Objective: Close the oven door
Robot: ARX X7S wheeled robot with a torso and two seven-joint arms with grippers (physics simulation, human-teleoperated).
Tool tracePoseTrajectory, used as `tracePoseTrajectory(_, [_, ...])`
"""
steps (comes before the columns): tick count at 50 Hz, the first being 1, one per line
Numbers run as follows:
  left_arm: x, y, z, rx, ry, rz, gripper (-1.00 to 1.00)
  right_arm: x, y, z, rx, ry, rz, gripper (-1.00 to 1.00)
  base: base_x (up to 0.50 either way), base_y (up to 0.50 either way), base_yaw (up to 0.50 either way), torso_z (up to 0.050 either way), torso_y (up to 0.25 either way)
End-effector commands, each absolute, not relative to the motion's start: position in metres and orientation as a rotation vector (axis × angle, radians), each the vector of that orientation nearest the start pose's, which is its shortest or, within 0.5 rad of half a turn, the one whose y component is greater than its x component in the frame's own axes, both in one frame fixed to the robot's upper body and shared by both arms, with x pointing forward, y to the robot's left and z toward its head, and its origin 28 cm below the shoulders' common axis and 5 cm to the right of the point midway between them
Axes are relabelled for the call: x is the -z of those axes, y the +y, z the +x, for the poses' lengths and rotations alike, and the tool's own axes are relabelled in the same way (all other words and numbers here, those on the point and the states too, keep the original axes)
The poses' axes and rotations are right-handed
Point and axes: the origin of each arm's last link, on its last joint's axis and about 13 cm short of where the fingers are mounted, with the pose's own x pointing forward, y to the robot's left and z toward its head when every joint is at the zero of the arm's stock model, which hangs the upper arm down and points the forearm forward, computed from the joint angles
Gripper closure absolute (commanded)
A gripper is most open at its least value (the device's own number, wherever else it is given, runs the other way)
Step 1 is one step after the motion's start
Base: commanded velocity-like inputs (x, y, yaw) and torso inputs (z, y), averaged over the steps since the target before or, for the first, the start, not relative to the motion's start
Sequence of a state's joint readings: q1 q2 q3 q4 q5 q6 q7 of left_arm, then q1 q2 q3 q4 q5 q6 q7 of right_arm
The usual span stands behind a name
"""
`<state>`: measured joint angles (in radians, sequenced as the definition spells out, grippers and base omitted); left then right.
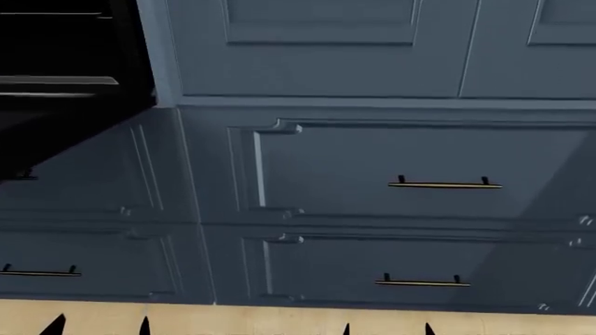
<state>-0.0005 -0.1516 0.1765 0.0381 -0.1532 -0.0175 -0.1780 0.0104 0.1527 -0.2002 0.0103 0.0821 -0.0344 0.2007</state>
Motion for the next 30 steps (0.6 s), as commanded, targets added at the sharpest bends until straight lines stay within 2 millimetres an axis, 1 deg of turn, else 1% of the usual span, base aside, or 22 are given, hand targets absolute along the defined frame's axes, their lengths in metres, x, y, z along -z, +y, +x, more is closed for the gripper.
tracePoseTrajectory(1, [-0.0174,0.2046,0.2074,0.0,-0.006,0.001,-1.0,-0.012,-0.0936,0.2089,0.001,-0.018,-0.075,-1.0,0.0,0.0,0.0,-0.05,0.0])
tracePoseTrajectory(30, [-0.0168,0.2044,0.2085,-0.016,0.01,0.007,-1.0,-0.0109,-0.0932,0.2098,0.011,-0.006,-0.094,-1.0,0.0,0.0,0.0,-0.05,0.0])
